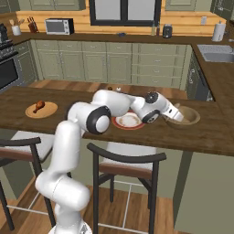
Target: Pick the chicken drumstick and sweet potato from their plates and place them in the bowl. Then put the bowl in the fridge.
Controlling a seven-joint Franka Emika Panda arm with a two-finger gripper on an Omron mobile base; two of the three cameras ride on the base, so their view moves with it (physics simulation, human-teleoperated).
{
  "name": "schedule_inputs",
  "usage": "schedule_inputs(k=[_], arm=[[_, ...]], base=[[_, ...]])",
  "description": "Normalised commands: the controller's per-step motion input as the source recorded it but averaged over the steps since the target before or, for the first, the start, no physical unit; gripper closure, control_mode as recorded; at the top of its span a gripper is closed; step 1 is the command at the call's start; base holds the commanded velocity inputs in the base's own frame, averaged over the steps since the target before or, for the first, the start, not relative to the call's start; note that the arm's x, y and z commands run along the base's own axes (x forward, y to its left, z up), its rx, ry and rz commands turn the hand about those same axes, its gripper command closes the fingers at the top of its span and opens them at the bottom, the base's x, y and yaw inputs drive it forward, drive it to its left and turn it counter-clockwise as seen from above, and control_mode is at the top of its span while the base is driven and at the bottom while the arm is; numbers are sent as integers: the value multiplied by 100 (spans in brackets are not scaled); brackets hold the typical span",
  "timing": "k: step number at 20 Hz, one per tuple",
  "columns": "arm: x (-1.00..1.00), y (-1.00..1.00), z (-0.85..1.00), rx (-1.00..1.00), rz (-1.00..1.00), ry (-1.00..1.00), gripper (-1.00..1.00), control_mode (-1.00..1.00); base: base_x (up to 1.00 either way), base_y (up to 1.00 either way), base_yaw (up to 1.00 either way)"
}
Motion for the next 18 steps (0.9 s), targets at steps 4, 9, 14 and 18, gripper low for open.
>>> schedule_inputs(k=[4, 9, 14, 18], arm=[[41, -7, -1, 0, 0, 0, 100, -100], [45, -9, -14, 0, 0, 0, 100, -100], [3, -5, -32, -1, 0, 0, 100, -100], [0, -4, -10, 0, 0, -5, 100, -100]], base=[[0, 0, 0], [0, 0, 0], [0, 0, 0], [0, 0, 0]])
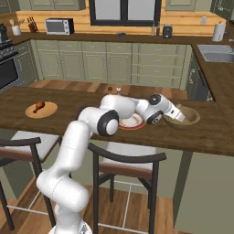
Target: Pick the chicken drumstick and sweet potato from their plates and place them in the bowl. Then put the bowl in the fridge.
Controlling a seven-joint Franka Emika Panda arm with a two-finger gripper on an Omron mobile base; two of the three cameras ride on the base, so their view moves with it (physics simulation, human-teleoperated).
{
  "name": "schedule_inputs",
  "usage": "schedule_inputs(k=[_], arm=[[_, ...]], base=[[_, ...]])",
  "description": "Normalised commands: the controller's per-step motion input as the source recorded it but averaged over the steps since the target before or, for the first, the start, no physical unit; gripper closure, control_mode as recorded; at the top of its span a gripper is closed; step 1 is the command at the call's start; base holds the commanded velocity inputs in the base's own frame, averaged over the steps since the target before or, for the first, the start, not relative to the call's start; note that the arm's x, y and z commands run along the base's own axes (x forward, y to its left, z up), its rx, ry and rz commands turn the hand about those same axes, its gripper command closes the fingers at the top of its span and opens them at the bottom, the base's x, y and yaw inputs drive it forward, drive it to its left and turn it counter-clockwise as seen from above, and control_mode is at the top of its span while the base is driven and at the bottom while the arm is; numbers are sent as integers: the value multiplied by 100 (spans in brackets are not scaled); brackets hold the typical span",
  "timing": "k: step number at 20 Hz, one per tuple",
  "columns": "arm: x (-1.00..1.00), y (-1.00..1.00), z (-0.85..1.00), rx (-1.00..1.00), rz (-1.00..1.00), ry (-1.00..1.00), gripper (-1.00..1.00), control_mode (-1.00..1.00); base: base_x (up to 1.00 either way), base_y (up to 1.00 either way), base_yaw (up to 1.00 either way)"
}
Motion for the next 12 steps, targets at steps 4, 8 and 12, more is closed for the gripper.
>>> schedule_inputs(k=[4, 8, 12], arm=[[0, 0, -25, 0, 0, -1, -100, -100], [51, -29, -1, 2, 0, 0, -100, -100], [70, -30, 7, 2, 0, 0, -100, -100]], base=[[0, 0, 0], [0, 0, 0], [0, 0, 0]])
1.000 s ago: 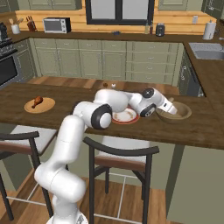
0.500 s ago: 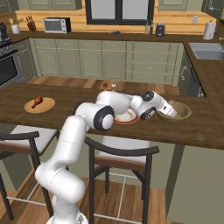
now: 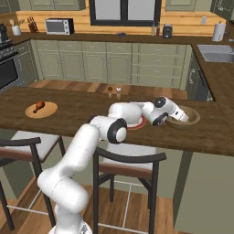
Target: Pick the chicken drumstick and sweet potato from their plates and place them in the bowl. Then put the bowl in the fridge.
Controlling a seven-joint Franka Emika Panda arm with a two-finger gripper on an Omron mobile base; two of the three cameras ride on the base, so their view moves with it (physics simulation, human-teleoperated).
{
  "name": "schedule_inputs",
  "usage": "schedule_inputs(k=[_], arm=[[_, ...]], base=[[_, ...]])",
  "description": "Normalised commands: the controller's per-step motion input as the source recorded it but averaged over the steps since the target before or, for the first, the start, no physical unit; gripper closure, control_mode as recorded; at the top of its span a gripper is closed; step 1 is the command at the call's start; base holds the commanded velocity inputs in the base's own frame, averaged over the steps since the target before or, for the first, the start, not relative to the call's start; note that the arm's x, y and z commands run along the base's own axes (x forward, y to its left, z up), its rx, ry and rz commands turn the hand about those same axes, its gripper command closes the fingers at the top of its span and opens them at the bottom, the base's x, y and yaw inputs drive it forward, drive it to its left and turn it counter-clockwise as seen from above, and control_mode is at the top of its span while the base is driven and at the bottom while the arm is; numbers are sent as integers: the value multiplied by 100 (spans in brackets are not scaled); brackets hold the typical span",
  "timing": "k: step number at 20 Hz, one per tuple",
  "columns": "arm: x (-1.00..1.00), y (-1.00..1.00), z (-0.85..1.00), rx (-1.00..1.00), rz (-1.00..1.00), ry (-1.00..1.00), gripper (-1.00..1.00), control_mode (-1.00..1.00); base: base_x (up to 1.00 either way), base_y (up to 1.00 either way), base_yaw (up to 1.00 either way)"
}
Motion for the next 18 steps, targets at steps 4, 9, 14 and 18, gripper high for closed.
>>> schedule_inputs(k=[4, 9, 14, 18], arm=[[-38, 29, 10, -2, 0, -20, -100, -100], [-100, 99, 35, -1, -3, -29, -100, -100], [-99, 92, 64, -3, 0, -4, -100, -100], [-80, 48, 100, -1, 3, 10, -100, -100]], base=[[0, 0, 0], [0, 0, 0], [0, 0, 0], [0, 0, 0]])
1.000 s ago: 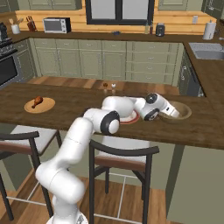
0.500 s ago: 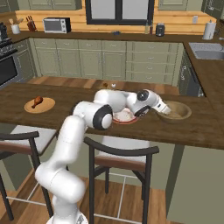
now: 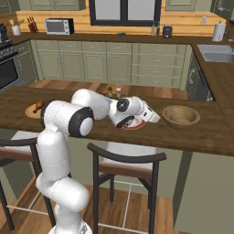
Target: Pick the chicken drumstick and sweet potato from their plates and place them in the bowl. Then put the bowl in the fridge.
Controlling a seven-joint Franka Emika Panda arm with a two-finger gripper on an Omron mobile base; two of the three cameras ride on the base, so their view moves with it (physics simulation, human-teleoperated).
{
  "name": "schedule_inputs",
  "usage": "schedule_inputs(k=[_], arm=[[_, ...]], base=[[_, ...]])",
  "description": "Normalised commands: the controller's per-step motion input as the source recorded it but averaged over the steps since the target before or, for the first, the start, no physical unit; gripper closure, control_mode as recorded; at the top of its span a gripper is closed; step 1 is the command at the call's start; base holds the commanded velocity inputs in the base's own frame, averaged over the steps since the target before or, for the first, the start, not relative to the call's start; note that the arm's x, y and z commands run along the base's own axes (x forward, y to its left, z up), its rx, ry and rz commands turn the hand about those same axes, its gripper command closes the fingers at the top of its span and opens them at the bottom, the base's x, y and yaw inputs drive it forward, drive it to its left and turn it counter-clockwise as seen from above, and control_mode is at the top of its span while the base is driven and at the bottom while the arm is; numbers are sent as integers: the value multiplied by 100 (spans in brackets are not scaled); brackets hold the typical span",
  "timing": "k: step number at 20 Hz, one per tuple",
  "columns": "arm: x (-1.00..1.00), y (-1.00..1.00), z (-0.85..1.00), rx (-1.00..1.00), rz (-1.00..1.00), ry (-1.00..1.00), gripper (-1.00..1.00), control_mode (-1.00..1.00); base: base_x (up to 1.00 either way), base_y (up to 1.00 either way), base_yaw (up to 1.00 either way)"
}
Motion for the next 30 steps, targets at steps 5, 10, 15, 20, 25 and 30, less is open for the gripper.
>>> schedule_inputs(k=[5, 10, 15, 20, 25, 30], arm=[[-88, 7, 100, 2, 8, 35, -100, -100], [-67, 34, 85, 0, 10, 45, -100, -100], [-26, 72, 55, 0, 12, 32, -100, -100], [-28, 49, 37, 2, 16, 13, -100, -100], [-35, 54, 0, 12, 17, 8, -100, -100], [-53, 39, 8, 1, 7, 1, -100, -100]], base=[[0, 0, 0], [0, 0, 0], [0, 0, 0], [0, 0, 0], [0, 0, 0], [0, 0, 0]])
